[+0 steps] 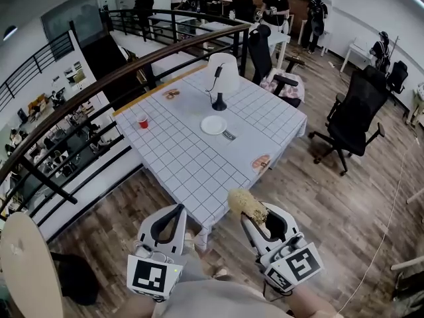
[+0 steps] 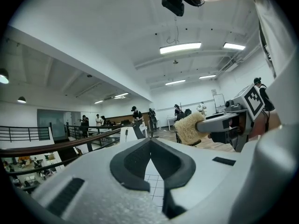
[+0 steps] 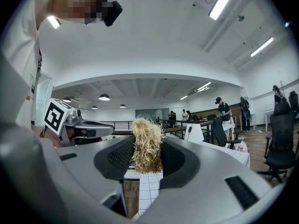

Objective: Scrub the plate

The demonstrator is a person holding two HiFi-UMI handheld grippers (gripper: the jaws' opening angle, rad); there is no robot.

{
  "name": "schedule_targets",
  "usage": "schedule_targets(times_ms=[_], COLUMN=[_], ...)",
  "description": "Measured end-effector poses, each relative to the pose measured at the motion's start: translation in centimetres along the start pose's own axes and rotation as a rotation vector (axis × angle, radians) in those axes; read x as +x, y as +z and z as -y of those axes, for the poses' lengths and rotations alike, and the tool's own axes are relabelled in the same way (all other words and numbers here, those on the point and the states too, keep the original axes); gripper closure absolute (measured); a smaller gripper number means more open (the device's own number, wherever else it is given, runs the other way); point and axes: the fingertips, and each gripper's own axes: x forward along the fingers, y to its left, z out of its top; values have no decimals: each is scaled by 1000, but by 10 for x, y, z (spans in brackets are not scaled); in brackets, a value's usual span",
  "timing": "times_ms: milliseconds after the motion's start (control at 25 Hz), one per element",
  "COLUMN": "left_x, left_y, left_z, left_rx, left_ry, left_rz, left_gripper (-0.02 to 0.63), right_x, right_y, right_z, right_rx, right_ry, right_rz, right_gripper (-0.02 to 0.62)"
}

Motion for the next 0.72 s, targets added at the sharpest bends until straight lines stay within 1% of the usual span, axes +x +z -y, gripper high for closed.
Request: schedule_targets(times_ms=[240,440,600,720], left_x=[20,49,73,96], left_y=[-9,-13,-16,-22], left_z=[-17,-41,-61,-81], left_rx=[-16,-26,-30,-41], left_ry=[-20,-46,-78,-94], left_rz=[3,10,10,-2], left_gripper=[592,592,592,592], right_x=[24,52,80,108], right_y=[-2,-5,-9,-14], right_z=[9,22,37,48], right_rx=[-15,-23,-35,-37], right_ry=[-15,-41,-79,-93], right_rz=[-12,-27,-21,-40], right_gripper=[446,446,446,446])
